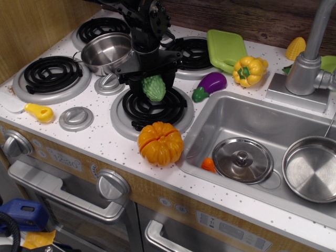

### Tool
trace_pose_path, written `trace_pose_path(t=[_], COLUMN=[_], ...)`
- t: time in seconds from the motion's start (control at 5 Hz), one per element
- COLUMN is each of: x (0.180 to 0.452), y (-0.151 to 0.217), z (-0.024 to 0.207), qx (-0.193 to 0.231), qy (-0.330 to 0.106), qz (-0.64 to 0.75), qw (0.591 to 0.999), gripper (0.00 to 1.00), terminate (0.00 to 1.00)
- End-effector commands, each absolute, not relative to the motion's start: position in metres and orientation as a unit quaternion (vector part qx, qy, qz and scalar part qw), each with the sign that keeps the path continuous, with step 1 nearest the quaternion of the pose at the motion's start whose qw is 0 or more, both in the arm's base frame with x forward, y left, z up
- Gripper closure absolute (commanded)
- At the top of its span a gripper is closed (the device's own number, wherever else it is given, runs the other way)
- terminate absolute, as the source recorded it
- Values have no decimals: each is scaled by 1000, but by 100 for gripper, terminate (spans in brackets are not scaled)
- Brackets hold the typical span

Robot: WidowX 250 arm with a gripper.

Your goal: Put green squash in pot or pan

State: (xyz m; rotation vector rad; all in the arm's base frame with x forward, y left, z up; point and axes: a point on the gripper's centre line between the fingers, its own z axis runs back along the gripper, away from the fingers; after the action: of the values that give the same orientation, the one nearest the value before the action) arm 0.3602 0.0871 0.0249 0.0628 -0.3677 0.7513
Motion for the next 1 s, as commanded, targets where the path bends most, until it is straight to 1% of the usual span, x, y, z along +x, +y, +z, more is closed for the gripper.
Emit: trace_pose_path(t=[0.0,0.2,0.4,0.6,0.8], x=[364,370,381,393,395], y=[136,175,206,220,211], z=[72,94,100,92,83], qx=[87,118,118,99,94], qy=[-199,-210,-221,-230,-242], qz=[341,309,278,250,256], qw=[915,920,927,935,931], gripper=[100,100,100,0,0], terminate=[0,0,0,0,0])
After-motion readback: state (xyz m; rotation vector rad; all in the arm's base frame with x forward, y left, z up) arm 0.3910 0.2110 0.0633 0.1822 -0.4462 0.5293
